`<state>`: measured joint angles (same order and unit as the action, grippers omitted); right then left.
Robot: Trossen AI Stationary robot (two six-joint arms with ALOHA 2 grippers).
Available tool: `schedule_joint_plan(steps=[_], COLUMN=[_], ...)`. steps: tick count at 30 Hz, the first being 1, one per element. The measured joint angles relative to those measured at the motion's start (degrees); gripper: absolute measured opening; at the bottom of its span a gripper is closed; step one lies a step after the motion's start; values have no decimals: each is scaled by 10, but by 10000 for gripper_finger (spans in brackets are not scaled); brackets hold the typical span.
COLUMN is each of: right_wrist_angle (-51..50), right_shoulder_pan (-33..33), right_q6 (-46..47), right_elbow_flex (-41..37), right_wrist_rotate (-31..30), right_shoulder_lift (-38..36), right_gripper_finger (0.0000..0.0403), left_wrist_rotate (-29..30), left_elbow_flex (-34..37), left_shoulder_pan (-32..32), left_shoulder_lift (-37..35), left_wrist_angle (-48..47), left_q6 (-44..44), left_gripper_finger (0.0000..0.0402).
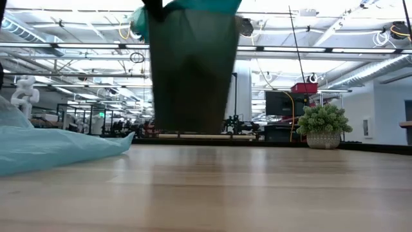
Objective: Place trash/remove bag and relplace
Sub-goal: Remove the trash bag from the trash bin
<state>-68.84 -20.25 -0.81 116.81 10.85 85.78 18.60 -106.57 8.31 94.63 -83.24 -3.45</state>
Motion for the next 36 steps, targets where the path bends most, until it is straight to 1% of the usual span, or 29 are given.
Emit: schedule_joint_plan(steps=[3, 6, 10, 17, 19, 22, 31, 36], right_wrist_angle=[-1, -1, -4, -5, -5, -5, -11, -13], right_shoulder_pan=[0, 0, 0, 0, 0, 0, 0, 0], right_q6=[-1, -3, -4, -4, -4, -4, -5, -6], right_elbow_flex=[0, 0, 0, 0, 0, 0, 0, 0], right_wrist_rotate=[0, 0, 0, 0, 0, 0, 0, 0], right_shoulder_lift=[0, 0, 0, 0, 0, 0, 0, 0], right_gripper_finger=[98, 98, 98, 98, 98, 98, 98, 98], left_wrist_rotate=[8, 9, -7, -15, -34, -50, -49, -48], left_elbow_flex=[-17, -19, -19, -19, -19, -19, -20, -20], left_shoulder_pan=[0, 0, 0, 0, 0, 0, 0, 0], left_shoulder_lift=[-1, -1, -1, -1, -1, 2, 4, 5], left_wrist_angle=[9, 20, 21, 35, 39, 49, 51, 50], left_q6=[0, 1, 3, 2, 2, 2, 1, 1], left_gripper_finger=[5, 5, 5, 4, 5, 17, 84, 94])
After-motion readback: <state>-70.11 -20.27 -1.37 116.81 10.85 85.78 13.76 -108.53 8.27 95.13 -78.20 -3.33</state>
